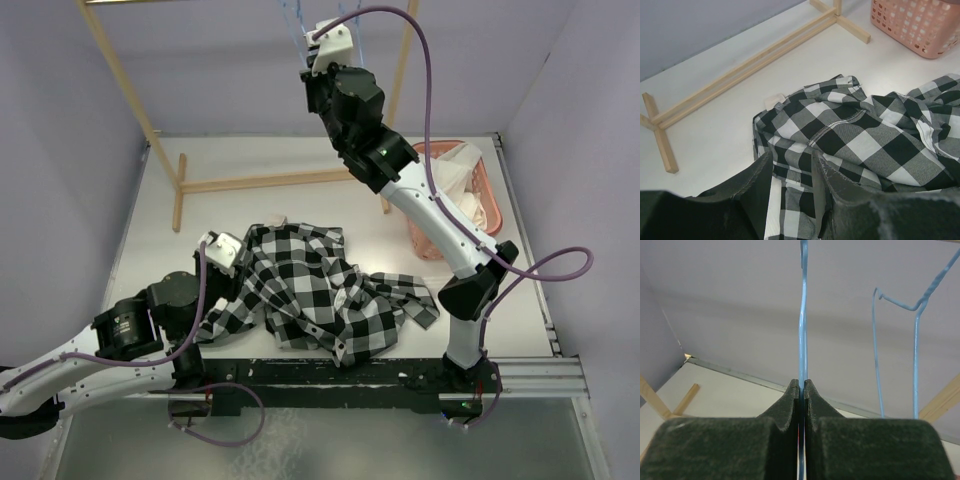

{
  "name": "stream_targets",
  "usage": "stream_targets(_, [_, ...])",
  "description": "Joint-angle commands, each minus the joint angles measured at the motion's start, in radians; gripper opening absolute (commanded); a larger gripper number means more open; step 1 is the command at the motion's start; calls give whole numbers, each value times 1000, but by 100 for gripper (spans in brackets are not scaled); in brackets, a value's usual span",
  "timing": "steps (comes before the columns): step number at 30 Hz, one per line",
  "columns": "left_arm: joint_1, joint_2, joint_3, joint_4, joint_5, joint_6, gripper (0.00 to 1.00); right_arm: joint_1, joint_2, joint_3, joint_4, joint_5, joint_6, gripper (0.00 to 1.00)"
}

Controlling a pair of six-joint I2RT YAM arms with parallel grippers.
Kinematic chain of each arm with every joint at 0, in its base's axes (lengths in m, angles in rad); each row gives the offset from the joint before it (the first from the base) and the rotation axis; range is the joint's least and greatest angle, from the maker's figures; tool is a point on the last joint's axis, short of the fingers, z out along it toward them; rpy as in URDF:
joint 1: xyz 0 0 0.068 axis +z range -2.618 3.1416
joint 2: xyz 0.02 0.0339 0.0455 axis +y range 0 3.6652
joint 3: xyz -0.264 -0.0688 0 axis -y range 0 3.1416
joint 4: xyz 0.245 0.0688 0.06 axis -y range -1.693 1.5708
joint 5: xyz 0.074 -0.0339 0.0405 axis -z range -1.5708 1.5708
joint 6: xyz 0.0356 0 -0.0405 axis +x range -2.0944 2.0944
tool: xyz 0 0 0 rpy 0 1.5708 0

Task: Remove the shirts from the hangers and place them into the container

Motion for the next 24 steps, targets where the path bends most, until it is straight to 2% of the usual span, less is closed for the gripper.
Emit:
stream_targets(1, [7, -3, -1, 45, -1, -16, 40, -9, -2, 45, 82, 2, 16, 0])
stream_targets(11, [8, -2, -3, 46, -1, -13, 40, -17, 106, 211, 13, -11, 1, 0])
stream_targets(12, [8, -1, -4, 46, 0, -12, 40, -17, 94, 190, 22, -11, -3, 7])
stream_targets(15, [8, -2, -4, 48, 2, -11, 41, -17, 20, 61, 122, -1, -7, 44])
stream_targets(16, [8, -1, -5, 49, 2, -10, 41, -17, -8, 15, 141, -2, -2, 49])
stream_targets(19, [8, -2, -6, 49, 4, -11, 41, -14, -111, -106, 126, -29, 38, 56])
stream_targets(24, [11, 4, -6, 47, 2, -10, 41, 1, -386, -369, 58, -135, 112, 59])
